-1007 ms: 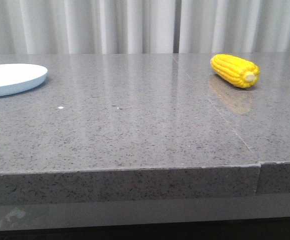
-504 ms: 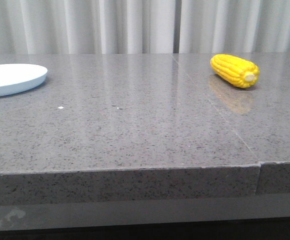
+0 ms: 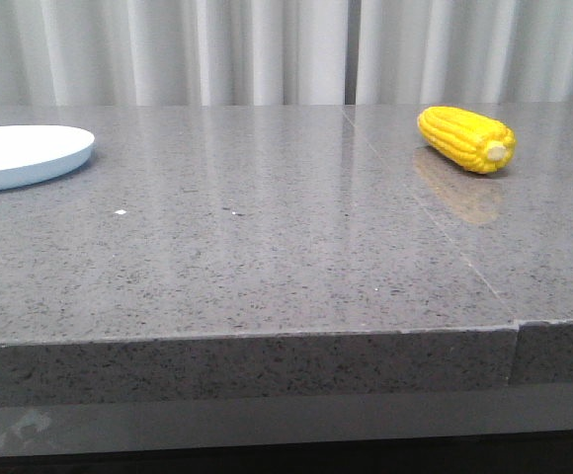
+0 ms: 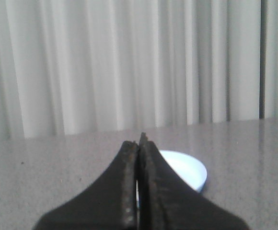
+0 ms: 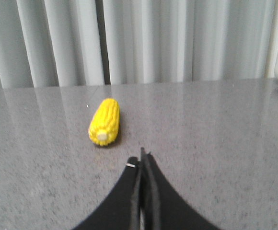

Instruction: Place corn on plate with both arms

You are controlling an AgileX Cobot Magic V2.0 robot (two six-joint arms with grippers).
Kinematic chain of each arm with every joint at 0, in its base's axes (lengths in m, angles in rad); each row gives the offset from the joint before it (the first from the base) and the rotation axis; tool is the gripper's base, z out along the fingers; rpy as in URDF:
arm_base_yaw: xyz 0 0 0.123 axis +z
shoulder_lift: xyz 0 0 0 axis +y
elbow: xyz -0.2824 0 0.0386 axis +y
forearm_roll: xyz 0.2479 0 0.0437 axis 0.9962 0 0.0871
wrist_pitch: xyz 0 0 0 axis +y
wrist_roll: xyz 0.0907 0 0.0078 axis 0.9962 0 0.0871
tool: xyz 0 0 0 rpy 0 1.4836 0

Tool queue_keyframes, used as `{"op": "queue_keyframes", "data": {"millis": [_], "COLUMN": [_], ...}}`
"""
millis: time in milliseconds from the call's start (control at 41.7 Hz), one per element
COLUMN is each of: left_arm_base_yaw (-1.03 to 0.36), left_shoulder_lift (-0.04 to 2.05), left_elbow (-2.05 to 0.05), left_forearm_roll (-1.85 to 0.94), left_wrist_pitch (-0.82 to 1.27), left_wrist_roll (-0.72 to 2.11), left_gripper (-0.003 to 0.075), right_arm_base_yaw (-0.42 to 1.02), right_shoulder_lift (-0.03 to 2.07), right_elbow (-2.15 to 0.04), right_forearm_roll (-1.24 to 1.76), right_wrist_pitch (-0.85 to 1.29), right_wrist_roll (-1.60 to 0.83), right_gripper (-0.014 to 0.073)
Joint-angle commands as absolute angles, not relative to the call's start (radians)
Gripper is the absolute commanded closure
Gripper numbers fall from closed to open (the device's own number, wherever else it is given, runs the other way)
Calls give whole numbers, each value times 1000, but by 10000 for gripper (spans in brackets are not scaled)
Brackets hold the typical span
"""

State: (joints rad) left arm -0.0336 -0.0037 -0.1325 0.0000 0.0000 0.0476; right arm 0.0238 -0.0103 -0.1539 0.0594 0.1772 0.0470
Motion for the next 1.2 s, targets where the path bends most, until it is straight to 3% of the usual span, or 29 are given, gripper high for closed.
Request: {"op": "queue_keyframes", "data": {"millis": [0,456,984,1103,1175], "left_arm_base_yaw": [-40,-40,-40,-40,-40], "left_shoulder_lift": [-18,308,550,580,597], "left_elbow": [-280,-782,-790,-790,-790], "left_forearm_roll": [-6,0,-8,-8,-8], "left_wrist_pitch": [22,570,624,628,636], "left_wrist_roll": [40,40,40,40,40], "left_gripper": [740,740,740,708,608], "right_arm_base_yaw": [21,21,21,21,21], "right_shoulder_lift": [14,455,676,696,705], "right_elbow": [-292,-774,-776,-776,-776], "right_forearm_roll": [56,56,55,55,55], "right_wrist_pitch": [218,594,650,650,651], "right_wrist_roll": [42,41,14,-11,-11], "right_gripper": [662,662,655,526,353]}}
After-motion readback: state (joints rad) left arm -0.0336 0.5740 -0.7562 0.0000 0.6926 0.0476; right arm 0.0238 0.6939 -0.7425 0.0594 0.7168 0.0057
